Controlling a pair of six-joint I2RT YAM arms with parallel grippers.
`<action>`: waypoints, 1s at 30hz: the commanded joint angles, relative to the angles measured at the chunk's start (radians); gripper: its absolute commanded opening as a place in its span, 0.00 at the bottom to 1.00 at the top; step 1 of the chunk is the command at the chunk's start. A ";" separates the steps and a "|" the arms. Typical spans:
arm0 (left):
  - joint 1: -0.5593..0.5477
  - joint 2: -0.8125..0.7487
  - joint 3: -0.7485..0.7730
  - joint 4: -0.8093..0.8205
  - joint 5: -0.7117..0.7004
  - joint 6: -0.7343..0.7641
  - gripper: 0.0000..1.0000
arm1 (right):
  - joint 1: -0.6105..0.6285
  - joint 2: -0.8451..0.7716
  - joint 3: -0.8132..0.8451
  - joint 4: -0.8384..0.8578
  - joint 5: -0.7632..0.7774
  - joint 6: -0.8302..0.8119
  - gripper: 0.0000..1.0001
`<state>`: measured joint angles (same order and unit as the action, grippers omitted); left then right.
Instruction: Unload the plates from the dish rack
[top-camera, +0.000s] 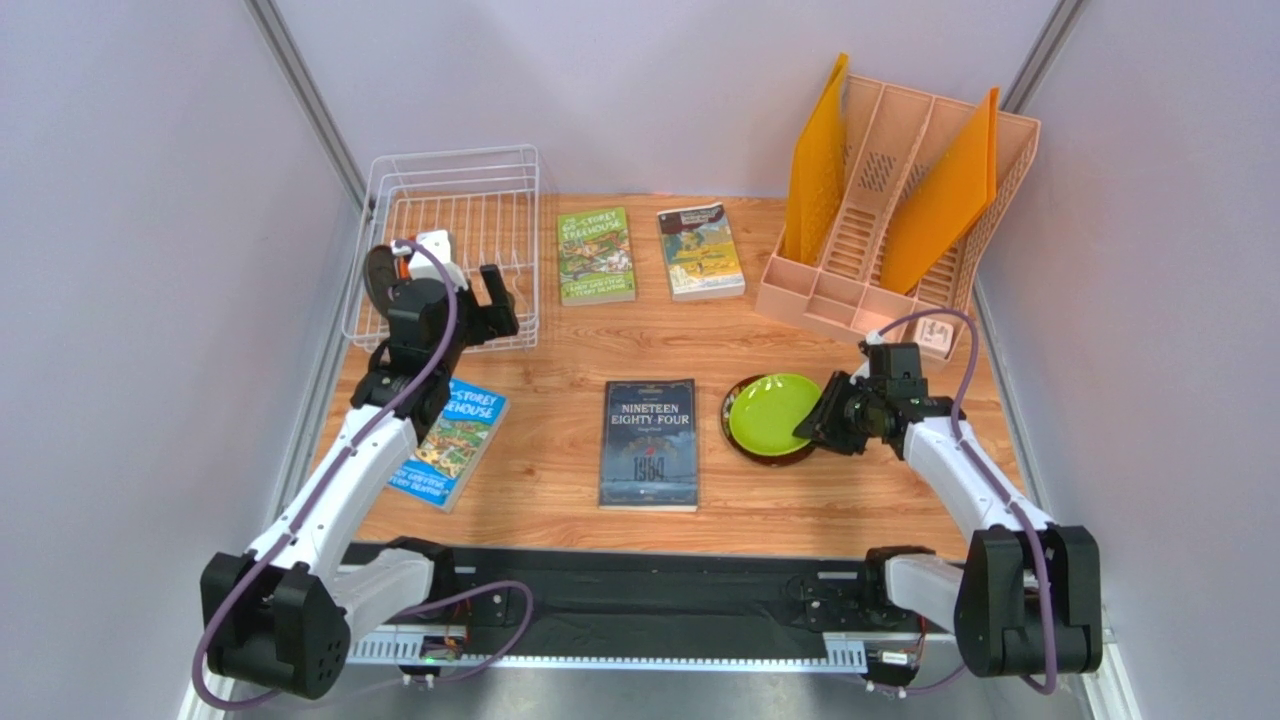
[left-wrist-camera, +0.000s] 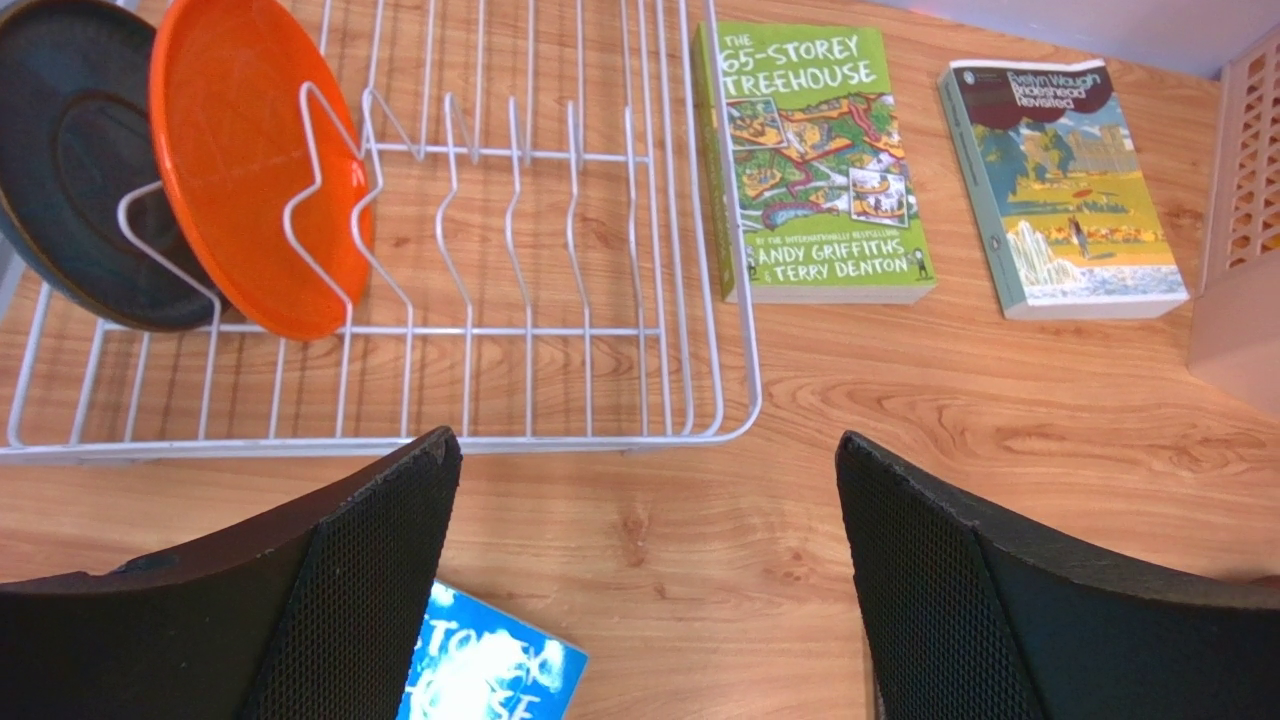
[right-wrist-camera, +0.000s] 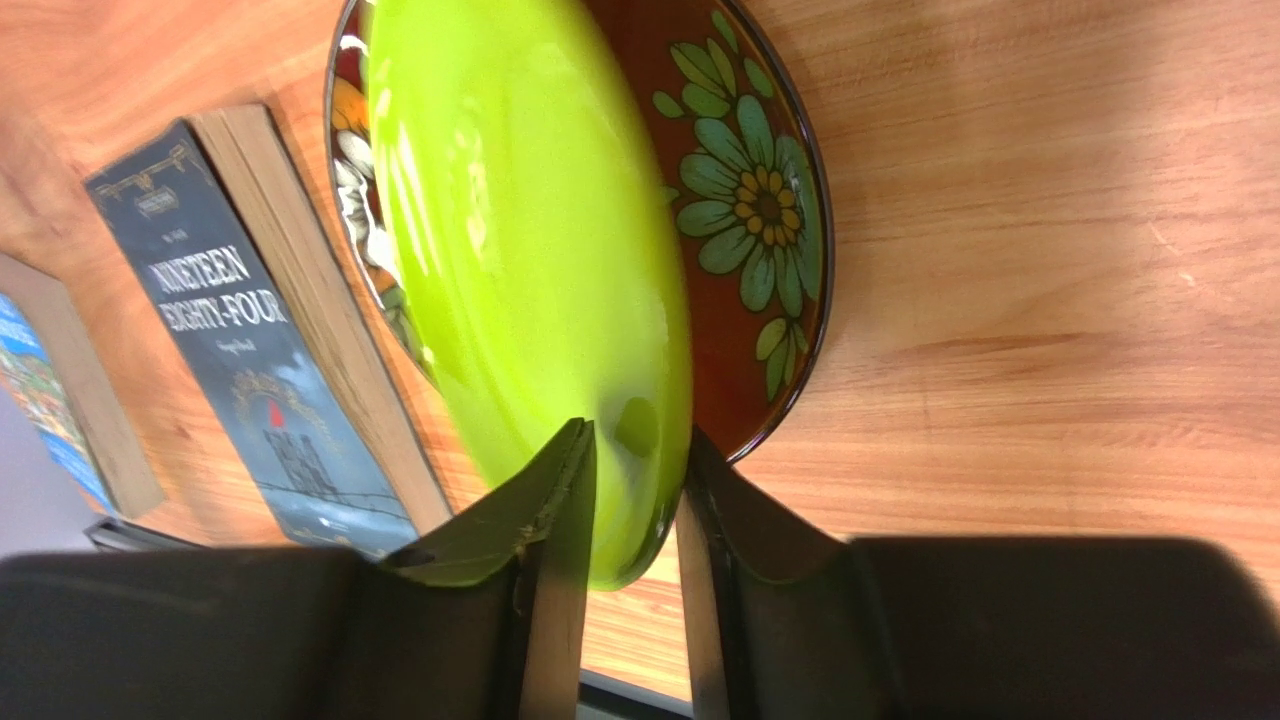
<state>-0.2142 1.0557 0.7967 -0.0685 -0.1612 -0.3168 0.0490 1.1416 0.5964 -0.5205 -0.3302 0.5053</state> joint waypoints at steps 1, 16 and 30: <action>0.009 0.026 0.012 0.015 0.035 -0.022 1.00 | 0.002 0.009 0.005 0.023 -0.024 -0.028 0.41; 0.045 0.044 0.010 0.003 0.035 -0.033 1.00 | 0.003 0.073 0.045 -0.007 0.028 -0.044 0.56; 0.208 0.136 0.052 0.035 0.058 -0.028 1.00 | 0.012 -0.065 0.100 -0.042 0.106 -0.025 0.70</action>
<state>-0.0574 1.1671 0.8009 -0.0711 -0.1097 -0.3382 0.0513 1.1637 0.6395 -0.5671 -0.2653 0.4740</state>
